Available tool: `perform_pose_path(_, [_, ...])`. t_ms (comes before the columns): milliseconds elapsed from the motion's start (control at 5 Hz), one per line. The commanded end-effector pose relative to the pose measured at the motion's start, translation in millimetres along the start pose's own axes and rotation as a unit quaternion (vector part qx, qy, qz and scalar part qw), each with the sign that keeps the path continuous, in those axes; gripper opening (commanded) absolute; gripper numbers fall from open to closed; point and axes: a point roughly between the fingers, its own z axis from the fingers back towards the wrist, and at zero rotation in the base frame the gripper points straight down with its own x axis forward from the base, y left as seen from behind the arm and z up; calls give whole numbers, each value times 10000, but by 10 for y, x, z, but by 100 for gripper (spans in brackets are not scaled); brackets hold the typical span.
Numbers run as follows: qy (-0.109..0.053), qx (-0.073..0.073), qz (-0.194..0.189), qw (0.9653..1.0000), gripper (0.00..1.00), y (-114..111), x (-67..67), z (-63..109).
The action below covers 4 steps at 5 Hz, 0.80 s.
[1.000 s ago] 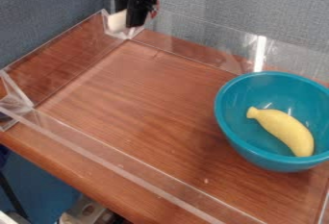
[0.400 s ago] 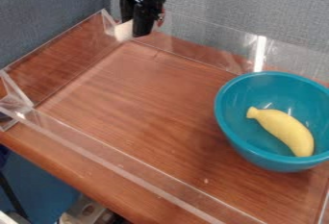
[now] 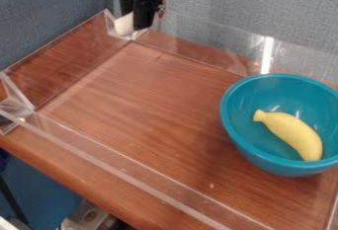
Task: Put the mushroom in the blue bowl
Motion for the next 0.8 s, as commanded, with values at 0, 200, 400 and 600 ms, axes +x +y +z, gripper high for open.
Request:
perform_pose_path(0, [-643, 479, 325, 9962, 0, -196, -4, 585])
perform_pose_path(200, [-770, 516, 586, 9940, 0, -552, 14, 464])
perform_pose_path(400, [-776, 370, 12, 9963, 0, -1013, 148, 441])
perform_pose_path(600, [-713, 186, -644, 9952, 0, -1483, 323, 347])
